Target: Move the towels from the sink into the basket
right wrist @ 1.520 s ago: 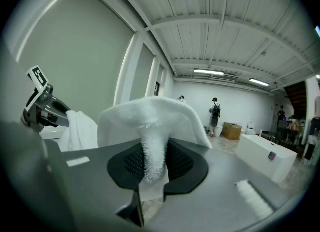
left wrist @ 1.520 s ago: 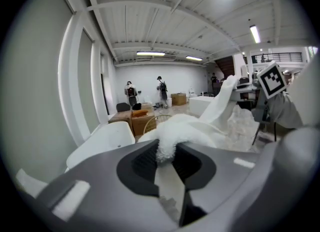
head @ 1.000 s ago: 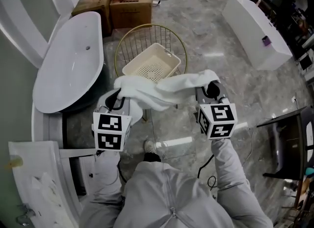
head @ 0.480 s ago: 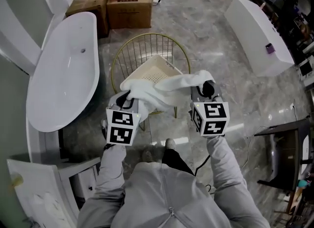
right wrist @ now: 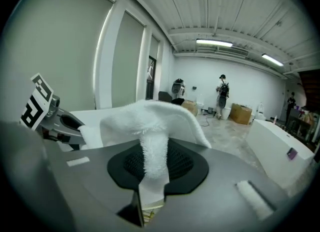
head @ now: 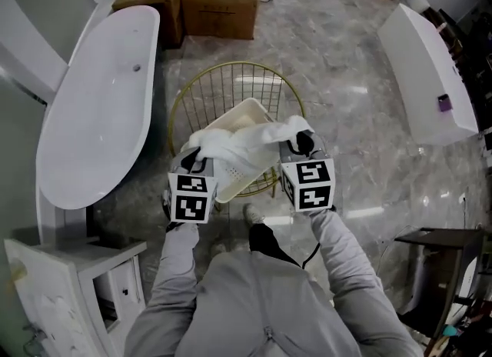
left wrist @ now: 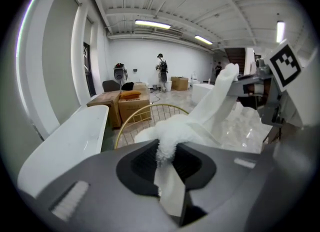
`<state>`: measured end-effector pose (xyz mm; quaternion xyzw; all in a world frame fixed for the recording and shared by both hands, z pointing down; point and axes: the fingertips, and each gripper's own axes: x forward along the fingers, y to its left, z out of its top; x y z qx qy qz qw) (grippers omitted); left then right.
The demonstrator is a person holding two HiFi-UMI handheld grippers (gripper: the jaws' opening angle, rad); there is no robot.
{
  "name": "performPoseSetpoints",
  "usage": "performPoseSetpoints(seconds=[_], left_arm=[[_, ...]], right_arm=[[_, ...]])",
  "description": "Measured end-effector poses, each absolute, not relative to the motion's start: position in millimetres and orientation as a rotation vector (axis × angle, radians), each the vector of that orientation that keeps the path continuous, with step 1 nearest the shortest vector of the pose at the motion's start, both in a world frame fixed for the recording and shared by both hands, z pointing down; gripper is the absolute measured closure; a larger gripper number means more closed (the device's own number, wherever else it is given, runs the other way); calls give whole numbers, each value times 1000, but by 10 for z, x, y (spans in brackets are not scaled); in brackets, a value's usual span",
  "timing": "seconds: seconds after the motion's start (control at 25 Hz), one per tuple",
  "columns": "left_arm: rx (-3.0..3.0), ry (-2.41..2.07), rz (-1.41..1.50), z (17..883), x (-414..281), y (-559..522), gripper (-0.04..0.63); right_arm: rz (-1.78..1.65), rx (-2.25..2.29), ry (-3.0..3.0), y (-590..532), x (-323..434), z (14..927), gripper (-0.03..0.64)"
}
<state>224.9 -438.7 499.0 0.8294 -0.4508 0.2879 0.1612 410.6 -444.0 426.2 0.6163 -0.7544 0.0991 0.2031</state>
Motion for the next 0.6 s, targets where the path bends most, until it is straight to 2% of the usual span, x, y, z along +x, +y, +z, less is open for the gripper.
performPoseSetpoints(seconds=[0.6], left_arm=[[2051, -1348, 865, 6118, 2302, -4894, 458]], right_arm=[[574, 1326, -2091, -5305, 4069, 5775, 553]])
